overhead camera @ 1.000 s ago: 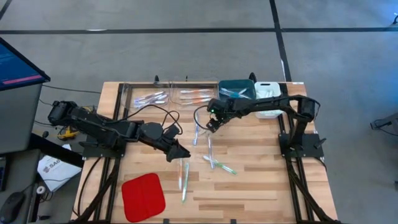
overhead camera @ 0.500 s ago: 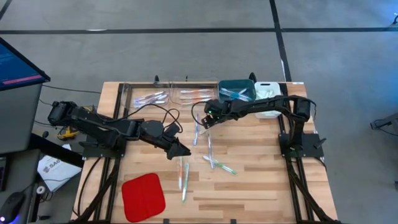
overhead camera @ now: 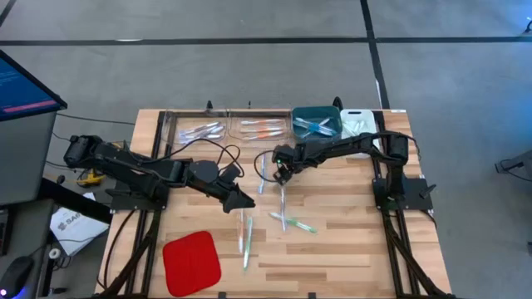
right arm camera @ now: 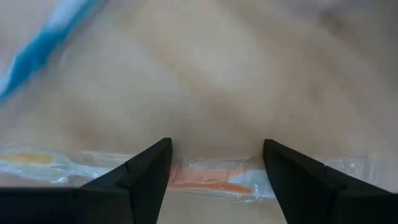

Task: Pick & Place Toothbrushes
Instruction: Put the orange toothbrush into the right transparent bin

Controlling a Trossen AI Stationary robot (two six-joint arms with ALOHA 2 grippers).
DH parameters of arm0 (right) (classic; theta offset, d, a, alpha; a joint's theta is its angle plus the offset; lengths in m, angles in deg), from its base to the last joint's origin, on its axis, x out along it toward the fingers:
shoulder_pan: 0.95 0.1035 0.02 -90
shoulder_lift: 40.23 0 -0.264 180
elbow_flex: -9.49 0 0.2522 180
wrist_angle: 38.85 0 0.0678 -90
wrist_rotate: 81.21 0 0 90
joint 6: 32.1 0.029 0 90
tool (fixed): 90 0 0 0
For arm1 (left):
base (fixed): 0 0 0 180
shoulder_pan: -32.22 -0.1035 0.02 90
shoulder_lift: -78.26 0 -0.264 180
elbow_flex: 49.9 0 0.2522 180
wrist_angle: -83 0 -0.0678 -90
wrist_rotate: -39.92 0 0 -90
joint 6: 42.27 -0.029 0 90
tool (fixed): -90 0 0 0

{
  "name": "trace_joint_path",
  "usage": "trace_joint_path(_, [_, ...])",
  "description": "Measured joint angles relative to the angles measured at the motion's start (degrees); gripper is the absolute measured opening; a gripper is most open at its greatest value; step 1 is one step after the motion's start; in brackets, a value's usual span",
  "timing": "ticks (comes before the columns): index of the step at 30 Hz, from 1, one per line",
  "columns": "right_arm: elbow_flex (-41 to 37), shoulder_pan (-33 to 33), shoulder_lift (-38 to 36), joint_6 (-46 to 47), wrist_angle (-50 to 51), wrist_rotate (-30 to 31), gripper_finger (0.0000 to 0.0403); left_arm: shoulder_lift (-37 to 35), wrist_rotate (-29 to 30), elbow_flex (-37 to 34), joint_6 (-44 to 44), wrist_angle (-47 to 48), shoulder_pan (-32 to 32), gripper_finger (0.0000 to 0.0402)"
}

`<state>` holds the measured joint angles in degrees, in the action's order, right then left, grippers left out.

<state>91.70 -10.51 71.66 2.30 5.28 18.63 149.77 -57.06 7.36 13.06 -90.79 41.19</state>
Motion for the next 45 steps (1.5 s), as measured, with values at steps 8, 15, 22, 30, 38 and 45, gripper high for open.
trace_joint_path(8, [-0.12, 1.63, -7.21, -4.91, 0.43, 0.85, 0.0248, 0.00, 0.02, 0.00, -0.66, 0.00, -0.07, 0.0145])
trace_joint_path(15, [-0.09, 0.87, -11.81, -33.62, 0.58, -9.42, 0.0248, 0.00, 0.04, 0.00, -0.66, -0.02, -0.33, 0.0145])
trace_joint_path(22, [-1.37, 3.28, -12.48, -67.80, 9.57, -18.01, 0.0248, 0.00, 0.04, 0.00, -0.66, -0.24, -0.33, 0.0145])
trace_joint_path(30, [-6.81, 3.54, -12.46, -72.55, -1.67, -13.83, 0.0248, 0.00, 0.04, 0.00, -1.08, -0.28, -0.33, 0.0145])
trace_joint_path(38, [-7.87, 2.43, -8.83, -71.97, -1.22, -13.16, 0.0248, 0.00, 0.04, 0.00, -1.51, -0.28, -0.42, 0.0145])
trace_joint_path(45, [-7.58, 2.27, -4.83, -68.15, -1.07, -13.96, 0.0247, 0.00, 0.05, 0.00, -1.51, -0.30, -0.41, 0.0145])
